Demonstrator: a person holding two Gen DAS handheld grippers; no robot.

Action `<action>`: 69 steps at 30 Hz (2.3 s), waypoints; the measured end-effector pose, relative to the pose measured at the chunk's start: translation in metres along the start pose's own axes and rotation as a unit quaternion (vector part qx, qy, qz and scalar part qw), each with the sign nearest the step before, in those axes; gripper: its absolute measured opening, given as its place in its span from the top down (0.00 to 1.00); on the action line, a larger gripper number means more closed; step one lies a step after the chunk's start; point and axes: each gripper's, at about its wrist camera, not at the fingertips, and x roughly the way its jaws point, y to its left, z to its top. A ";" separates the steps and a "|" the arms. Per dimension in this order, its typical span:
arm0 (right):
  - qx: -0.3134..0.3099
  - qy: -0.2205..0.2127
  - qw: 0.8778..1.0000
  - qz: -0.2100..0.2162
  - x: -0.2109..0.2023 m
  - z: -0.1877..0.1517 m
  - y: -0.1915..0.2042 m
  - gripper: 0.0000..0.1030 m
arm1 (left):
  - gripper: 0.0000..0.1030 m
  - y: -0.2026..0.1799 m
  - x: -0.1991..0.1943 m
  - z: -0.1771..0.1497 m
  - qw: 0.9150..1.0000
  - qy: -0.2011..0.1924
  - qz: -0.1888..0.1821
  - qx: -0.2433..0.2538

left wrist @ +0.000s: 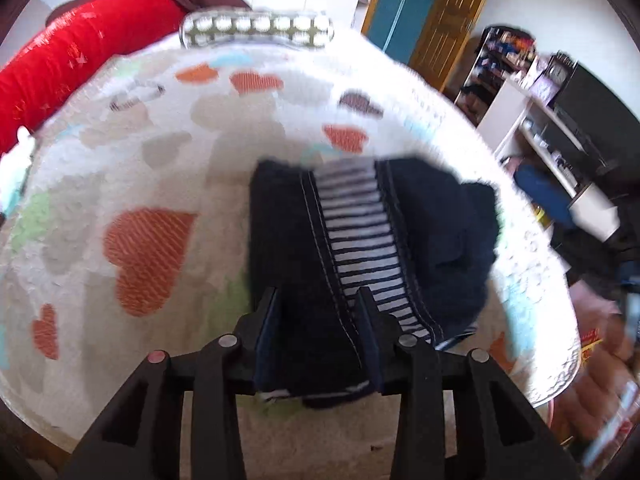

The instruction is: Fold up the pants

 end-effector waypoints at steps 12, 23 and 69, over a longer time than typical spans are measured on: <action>0.109 0.047 0.992 -0.049 0.043 -0.023 -0.072 0.70 | 0.50 0.006 0.015 -0.008 1.000 0.007 -0.003 -0.014; 0.133 -0.058 0.983 -0.114 -0.037 -0.038 -0.093 0.48 | 0.37 0.018 -0.035 -0.034 0.999 -0.020 0.000 -0.036; -0.144 -0.128 0.943 -0.270 0.001 -0.082 -0.050 0.51 | 0.00 0.006 0.014 -0.074 0.996 0.045 0.079 -0.002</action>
